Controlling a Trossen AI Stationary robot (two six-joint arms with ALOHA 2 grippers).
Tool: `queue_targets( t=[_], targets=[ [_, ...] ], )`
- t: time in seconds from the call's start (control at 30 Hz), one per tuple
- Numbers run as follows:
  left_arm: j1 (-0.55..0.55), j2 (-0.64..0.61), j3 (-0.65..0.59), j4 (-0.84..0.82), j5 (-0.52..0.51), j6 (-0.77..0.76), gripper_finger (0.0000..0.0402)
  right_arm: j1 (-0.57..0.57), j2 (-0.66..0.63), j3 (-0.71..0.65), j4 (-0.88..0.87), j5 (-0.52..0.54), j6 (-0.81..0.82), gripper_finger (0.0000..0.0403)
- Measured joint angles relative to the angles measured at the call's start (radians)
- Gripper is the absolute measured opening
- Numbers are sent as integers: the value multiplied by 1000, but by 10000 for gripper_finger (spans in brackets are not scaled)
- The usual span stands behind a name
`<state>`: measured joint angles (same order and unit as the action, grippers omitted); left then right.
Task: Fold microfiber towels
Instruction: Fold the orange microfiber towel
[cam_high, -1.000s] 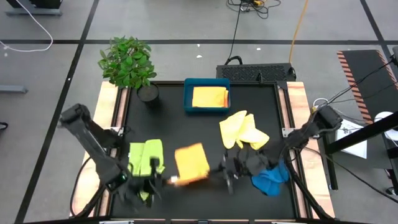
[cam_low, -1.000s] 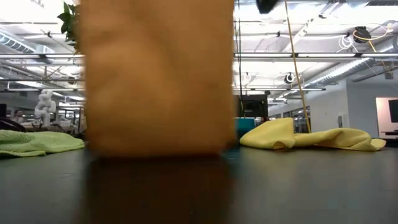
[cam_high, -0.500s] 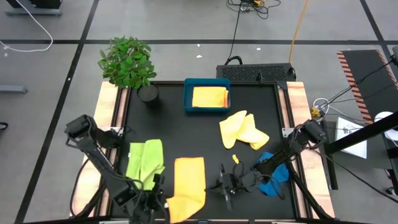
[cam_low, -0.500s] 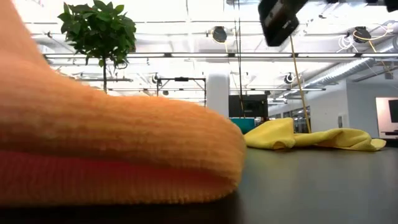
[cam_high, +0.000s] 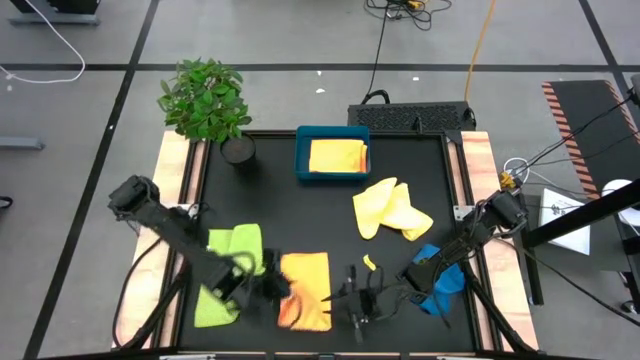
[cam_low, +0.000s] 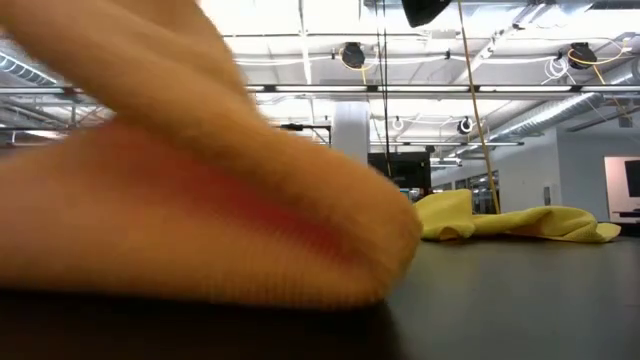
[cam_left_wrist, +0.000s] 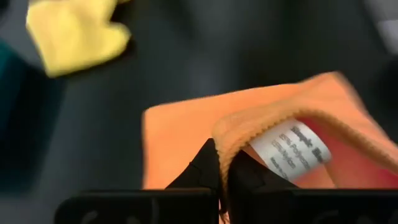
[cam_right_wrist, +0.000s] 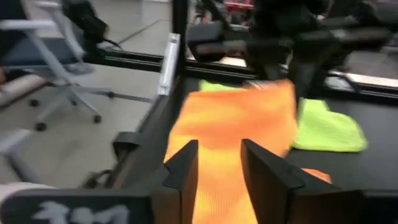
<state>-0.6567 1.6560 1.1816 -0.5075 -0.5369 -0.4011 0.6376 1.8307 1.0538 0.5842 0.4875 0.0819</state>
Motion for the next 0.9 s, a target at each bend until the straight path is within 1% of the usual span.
queue_targets(
  t=[0.1, 0.2, 0.27, 0.33, 0.47, 0.53, 0.63, 0.73, 0.8, 0.9],
  targets=[
    [113, 0, -9, -42, 148, -11, 5, -3, 0, -2, 3, 22, -12, 134],
    [188, 0, -43, -41, 294, -17, 5, -3, 0, -4, -12, 63, -10, 140],
    [212, 1, -68, -43, 359, -20, 5, -3, 0, -4, -22, 65, -12, 141],
    [229, 0, -92, -42, 402, -23, 5, -4, 0, -4, -30, 68, -16, 141],
    [237, -2, -118, -37, 415, -39, 5, -17, 0, -4, -60, 60, -17, 142],
    [236, -3, -118, -19, 415, -24, 5, -29, 6, -4, -64, 27, -14, 142],
    [241, -3, -118, 31, 436, 22, 5, -42, 49, 20, -57, -20, -6, 142],
    [262, -4, -118, 61, 462, 61, 5, -51, 122, 95, -74, -46, -24, 142],
    [276, -4, -118, 63, 467, 67, 5, -56, 172, 162, -117, -47, -39, 142],
    [290, -4, -118, 64, 471, 67, 5, -62, 243, 255, -188, -18, -61, 142]
  ],
)
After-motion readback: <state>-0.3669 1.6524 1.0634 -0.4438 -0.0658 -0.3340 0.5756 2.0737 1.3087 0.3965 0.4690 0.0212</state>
